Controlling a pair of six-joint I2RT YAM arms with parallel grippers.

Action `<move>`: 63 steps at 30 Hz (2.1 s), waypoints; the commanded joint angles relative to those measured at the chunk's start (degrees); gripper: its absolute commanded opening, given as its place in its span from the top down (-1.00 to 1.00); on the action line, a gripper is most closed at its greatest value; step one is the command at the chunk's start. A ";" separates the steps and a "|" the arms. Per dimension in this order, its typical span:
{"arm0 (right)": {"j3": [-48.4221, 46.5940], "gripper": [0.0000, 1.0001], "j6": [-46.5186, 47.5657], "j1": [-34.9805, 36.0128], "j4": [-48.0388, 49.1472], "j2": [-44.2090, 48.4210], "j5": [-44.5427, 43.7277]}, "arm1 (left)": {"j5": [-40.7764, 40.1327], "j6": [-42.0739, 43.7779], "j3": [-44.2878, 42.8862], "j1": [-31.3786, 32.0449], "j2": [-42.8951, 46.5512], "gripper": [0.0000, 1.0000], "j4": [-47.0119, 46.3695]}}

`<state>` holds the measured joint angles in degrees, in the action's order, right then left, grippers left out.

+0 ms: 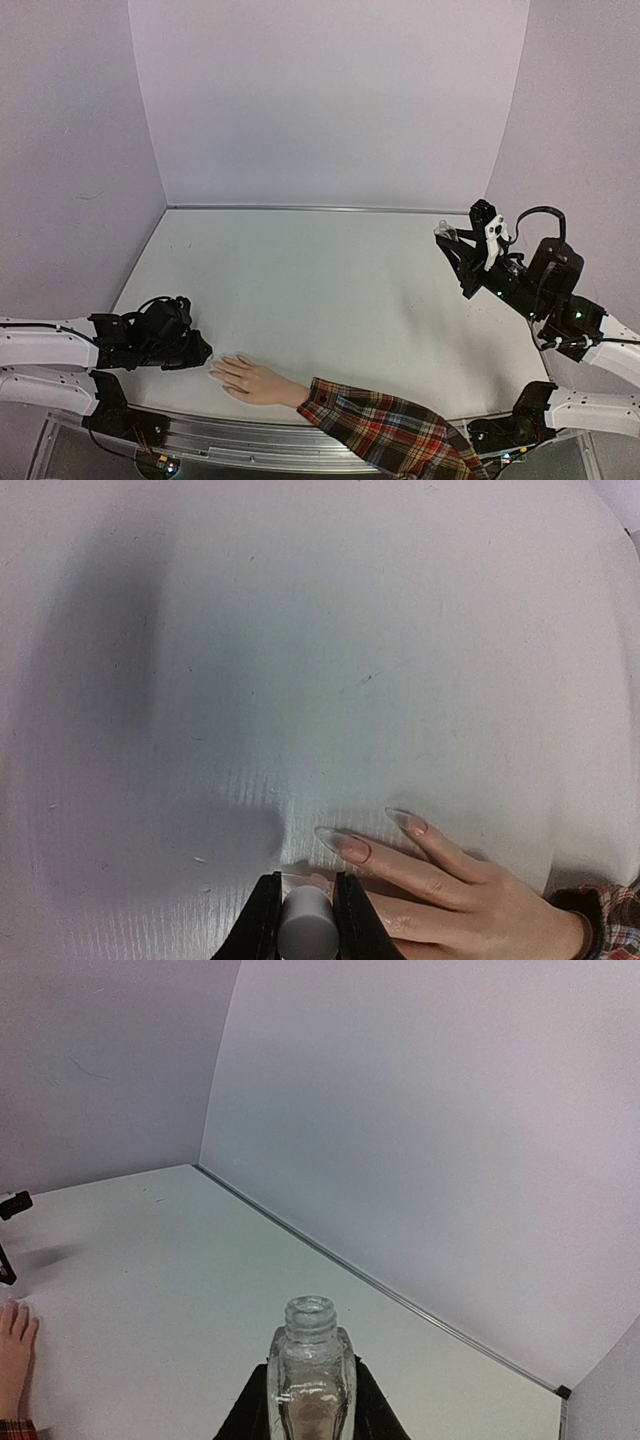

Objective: Paint the nails

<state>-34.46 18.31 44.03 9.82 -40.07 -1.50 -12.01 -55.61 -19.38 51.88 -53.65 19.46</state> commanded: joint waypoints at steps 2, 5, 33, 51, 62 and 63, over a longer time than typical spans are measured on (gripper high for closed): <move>-0.48 1.00 -0.70 -0.17 2.66 -0.09 0.73 | -1.22 -1.22 0.21 0.31 -0.25 1.00 0.04; -0.60 1.00 -0.68 -0.17 2.66 -0.14 0.72 | -1.32 -1.43 0.09 0.25 -0.73 1.00 0.25; -1.29 1.00 -0.55 -0.17 2.74 -0.90 1.01 | -3.42 -2.83 -0.43 0.27 -2.16 1.00 1.42; -0.92 1.00 -0.99 -0.17 2.84 -0.91 1.05 | -4.77 -3.34 -0.40 0.25 -0.26 1.00 2.14; -0.10 1.00 -1.08 -0.17 3.62 -0.57 1.01 | -3.76 -4.80 1.99 0.27 8.89 1.00 3.24; -0.10 1.00 -1.08 -0.18 3.67 -0.54 1.02 | -3.25 -4.24 1.61 0.29 7.75 1.00 2.86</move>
<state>-34.46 17.89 44.03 10.02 -41.12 -0.75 -15.24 -60.02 -17.51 51.88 -43.80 21.24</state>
